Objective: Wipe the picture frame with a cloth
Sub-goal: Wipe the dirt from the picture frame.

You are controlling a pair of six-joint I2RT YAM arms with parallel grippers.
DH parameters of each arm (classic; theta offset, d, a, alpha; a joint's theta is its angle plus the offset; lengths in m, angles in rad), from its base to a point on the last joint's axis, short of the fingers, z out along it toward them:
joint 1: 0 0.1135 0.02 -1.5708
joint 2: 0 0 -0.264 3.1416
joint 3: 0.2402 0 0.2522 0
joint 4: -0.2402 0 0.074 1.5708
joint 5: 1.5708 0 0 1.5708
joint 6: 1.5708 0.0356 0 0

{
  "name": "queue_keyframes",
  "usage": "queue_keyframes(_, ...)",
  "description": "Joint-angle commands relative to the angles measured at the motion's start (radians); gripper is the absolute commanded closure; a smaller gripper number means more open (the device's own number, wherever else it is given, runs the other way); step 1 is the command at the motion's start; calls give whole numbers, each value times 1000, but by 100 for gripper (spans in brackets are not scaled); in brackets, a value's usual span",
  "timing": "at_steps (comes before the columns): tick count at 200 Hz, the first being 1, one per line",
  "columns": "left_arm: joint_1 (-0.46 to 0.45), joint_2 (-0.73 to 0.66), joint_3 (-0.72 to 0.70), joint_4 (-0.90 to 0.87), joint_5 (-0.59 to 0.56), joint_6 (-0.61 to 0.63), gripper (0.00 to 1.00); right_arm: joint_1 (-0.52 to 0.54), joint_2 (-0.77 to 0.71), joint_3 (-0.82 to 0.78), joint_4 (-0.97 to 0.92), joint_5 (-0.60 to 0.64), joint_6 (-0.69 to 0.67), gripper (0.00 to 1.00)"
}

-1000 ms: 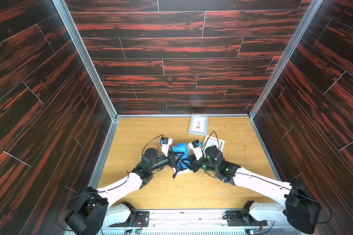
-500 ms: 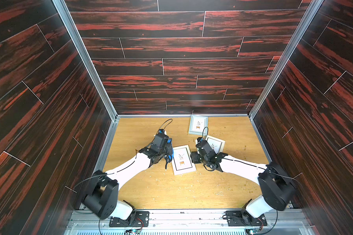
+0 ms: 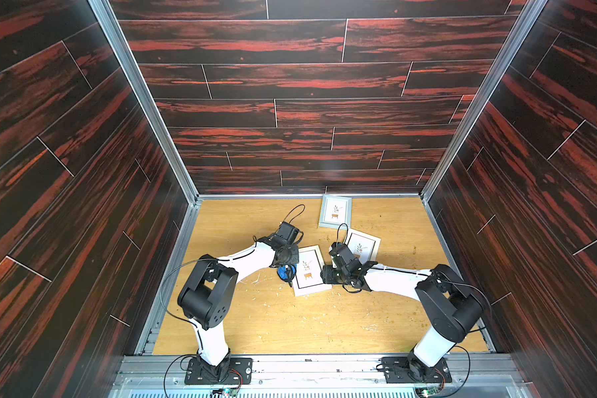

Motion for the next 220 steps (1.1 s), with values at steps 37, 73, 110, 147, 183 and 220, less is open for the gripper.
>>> queue_keyframes(37,-4,56,-1,-64,67,-12,100,6,51,9,-13,-7,-4,53)
queue_keyframes(73,-36,69,20,-137,67,13,100,24,84,28,-33,10,17,79)
queue_keyframes(110,-74,-10,-26,-191,26,-14,100,44,103,73,-104,75,52,90)
queue_keyframes(147,4,89,129,-242,-60,27,100,92,74,60,-95,122,40,96)
queue_keyframes(183,56,252,301,-301,-8,10,100,113,55,48,-89,105,57,97)
queue_keyframes(220,25,175,208,-289,84,-36,100,113,71,58,-101,119,74,99)
